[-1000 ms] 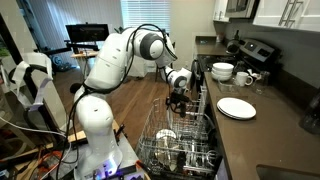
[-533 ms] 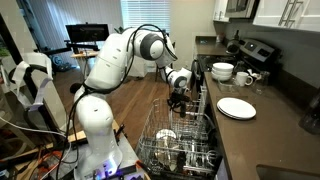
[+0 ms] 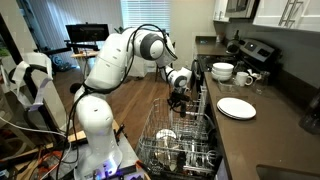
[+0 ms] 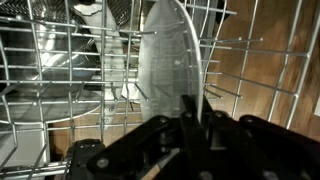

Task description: Take the plate from the dishwasher and stack it on the plates on the counter

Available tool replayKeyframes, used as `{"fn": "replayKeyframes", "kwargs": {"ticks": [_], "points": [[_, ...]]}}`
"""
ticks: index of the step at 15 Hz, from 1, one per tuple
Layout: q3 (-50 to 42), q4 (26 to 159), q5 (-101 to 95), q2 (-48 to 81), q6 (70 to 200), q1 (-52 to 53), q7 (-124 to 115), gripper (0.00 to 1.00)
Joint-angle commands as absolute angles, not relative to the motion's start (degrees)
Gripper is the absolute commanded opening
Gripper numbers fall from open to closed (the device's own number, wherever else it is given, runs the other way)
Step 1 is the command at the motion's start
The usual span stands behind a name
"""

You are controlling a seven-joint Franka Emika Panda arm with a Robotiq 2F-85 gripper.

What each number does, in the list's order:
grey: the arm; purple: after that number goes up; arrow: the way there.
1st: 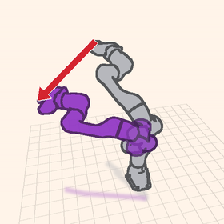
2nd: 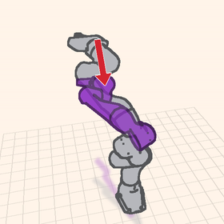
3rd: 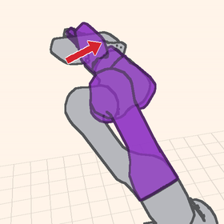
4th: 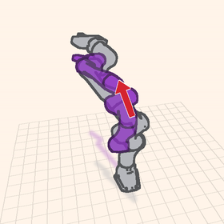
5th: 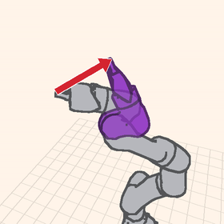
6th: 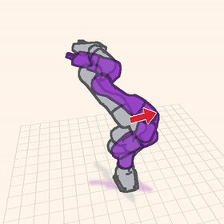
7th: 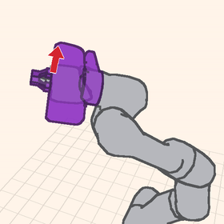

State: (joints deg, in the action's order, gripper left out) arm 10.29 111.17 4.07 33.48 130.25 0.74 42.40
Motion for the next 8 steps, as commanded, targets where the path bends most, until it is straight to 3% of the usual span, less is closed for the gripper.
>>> {"fn": "replayKeyframes", "kwargs": {"ticks": [1,8], "points": [[11.81,110.33,4.67,32.92,128.11,-0.84,43.98,0.05],[12.47,108.12,6.39,30.32,118.29,-2.82,45.95,0.05]]}}
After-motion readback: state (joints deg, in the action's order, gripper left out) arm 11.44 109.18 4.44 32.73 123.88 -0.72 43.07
